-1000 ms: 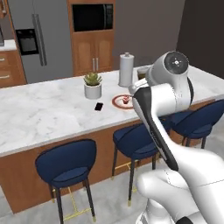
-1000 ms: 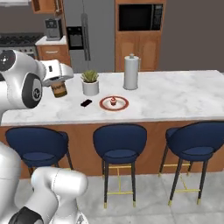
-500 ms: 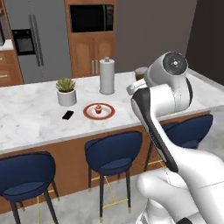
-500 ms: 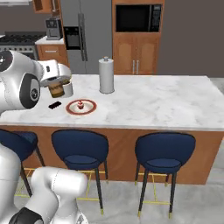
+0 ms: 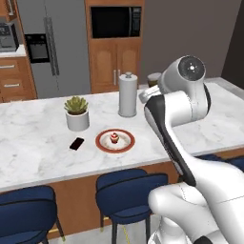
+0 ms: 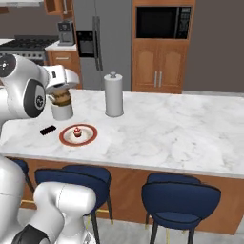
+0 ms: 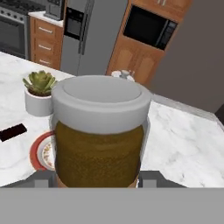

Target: Take the cinnamon bottle from the cabinet and place it on the dining table, next to the plate with the cupcake. Then take the chocolate from the dining counter and place it on the cupcake plate.

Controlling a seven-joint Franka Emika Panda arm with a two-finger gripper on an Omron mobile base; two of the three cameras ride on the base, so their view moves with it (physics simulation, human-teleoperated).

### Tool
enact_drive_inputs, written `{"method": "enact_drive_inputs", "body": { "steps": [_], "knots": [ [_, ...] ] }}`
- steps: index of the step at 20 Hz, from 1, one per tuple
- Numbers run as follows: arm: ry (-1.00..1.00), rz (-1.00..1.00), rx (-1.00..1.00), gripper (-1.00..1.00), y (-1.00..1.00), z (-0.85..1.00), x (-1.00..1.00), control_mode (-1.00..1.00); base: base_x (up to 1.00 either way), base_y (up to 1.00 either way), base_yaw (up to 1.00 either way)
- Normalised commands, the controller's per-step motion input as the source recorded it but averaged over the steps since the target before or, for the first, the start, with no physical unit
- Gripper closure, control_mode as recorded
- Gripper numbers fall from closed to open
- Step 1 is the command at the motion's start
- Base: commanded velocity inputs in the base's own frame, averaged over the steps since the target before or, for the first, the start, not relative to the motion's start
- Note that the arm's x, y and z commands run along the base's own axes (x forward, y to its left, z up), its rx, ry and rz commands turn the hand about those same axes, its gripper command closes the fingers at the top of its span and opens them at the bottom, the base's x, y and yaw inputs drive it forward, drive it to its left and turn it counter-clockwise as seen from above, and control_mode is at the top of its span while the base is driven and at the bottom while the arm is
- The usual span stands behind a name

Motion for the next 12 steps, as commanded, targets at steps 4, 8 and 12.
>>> {"method": "enact_drive_inputs", "body": {
  "steps": [4,8,12],
  "knots": [
    [0.0,0.29,0.07,1.0,-0.37,-0.38,0.66,-1.0,0.19,-0.09,0.07],
    [0.01,0.48,0.06,1.0,-0.49,-0.94,0.87,-1.0,0.0,0.0,0.0],
    [0.1,0.35,0.0,1.0,-0.43,-1.0,0.92,-1.0,0.0,0.0,0.0]
  ]
}}
